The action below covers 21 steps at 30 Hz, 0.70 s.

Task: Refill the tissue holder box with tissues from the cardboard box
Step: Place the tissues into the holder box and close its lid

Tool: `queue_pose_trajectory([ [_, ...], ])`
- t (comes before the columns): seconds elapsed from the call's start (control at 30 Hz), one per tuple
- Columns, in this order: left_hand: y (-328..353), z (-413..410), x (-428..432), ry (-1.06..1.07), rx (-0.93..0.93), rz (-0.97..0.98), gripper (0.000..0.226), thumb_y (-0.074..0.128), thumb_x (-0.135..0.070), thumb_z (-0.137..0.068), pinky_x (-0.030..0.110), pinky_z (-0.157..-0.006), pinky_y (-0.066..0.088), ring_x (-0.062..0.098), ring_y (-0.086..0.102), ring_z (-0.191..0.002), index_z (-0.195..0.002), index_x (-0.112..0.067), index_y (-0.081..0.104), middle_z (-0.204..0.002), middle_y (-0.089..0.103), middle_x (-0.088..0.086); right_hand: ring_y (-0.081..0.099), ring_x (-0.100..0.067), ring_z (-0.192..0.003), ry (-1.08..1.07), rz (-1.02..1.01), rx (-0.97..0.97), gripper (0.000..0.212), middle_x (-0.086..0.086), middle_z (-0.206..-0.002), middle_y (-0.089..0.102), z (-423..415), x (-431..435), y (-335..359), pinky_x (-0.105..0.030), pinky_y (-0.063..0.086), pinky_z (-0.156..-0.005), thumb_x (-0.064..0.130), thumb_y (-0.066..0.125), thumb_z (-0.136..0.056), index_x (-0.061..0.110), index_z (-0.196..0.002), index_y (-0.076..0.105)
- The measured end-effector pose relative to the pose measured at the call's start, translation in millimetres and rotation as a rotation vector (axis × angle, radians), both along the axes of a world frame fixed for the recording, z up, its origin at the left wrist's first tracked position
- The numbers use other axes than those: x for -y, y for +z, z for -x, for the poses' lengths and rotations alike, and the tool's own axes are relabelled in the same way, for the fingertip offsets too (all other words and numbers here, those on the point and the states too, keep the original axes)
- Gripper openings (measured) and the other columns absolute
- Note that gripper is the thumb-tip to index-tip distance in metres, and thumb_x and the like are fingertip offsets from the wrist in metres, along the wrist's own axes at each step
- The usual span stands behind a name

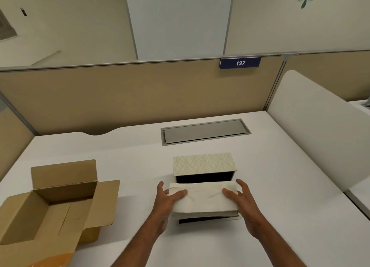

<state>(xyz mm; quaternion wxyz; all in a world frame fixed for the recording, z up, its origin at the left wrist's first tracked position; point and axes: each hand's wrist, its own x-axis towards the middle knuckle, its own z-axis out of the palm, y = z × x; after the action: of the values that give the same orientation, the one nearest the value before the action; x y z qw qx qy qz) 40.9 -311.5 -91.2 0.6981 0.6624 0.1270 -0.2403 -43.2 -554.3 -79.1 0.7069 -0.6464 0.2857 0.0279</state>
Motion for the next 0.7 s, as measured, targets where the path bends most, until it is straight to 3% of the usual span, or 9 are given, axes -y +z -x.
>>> queue_pose_trajectory([
  [0.1,-8.1,-1.6,8.9,0.045,-0.015,0.015,0.123,0.093,-0.032,-0.057,0.049,-0.114,0.037,0.028,0.054,-0.124,-0.151,-0.032,0.013,-0.145,0.046,0.01,0.062,-0.02,-0.116,0.006,-0.01,-0.007,0.078,0.002,-0.126,0.062,-8.9,8.7,-10.3,-0.046,0.042,-0.11,0.036,0.08,-0.08,0.04,-0.143,0.034],
  [0.2,-17.2,-1.5,15.8,0.068,-0.011,-0.012,0.118,0.091,-0.031,-0.065,0.041,-0.112,0.036,0.027,0.05,-0.129,-0.151,-0.033,0.011,-0.15,0.041,0.009,0.06,-0.011,-0.112,0.0,-0.016,-0.015,0.072,0.01,-0.119,0.058,-14.0,14.8,-20.7,-0.042,0.041,-0.108,0.035,0.079,-0.08,0.042,-0.138,0.037],
  [0.4,-23.1,-2.5,29.5,0.104,0.006,-0.031,0.114,0.085,-0.033,-0.073,0.034,-0.102,0.032,0.024,0.039,-0.137,-0.153,-0.033,0.003,-0.16,0.023,0.008,0.058,-0.023,-0.118,-0.038,-0.015,-0.047,0.075,0.0,-0.13,0.059,-21.0,21.6,-36.7,-0.049,0.041,-0.109,0.037,0.078,-0.082,0.037,-0.143,0.036],
  [0.53,-25.3,-3.4,37.4,0.099,-0.001,-0.035,0.093,0.066,-0.041,-0.09,0.042,-0.113,0.028,0.022,0.029,-0.144,-0.153,-0.036,-0.002,-0.163,0.017,0.003,0.057,-0.019,-0.114,-0.042,-0.002,-0.053,0.073,0.007,-0.122,0.059,-28.1,24.0,-41.8,-0.044,0.043,-0.104,0.037,0.075,-0.084,0.034,-0.145,0.034],
  [0.7,-28.3,-6.0,42.6,0.102,-0.003,-0.045,0.068,0.044,-0.037,-0.102,0.043,-0.118,0.022,0.023,0.021,-0.148,-0.153,-0.037,0.0,-0.165,0.012,0.002,0.051,-0.028,-0.122,-0.048,0.0,-0.071,0.069,-0.005,-0.141,0.048,-36.1,26.1,-46.8,-0.047,0.041,-0.108,0.036,0.071,-0.088,0.032,-0.146,0.033],
])
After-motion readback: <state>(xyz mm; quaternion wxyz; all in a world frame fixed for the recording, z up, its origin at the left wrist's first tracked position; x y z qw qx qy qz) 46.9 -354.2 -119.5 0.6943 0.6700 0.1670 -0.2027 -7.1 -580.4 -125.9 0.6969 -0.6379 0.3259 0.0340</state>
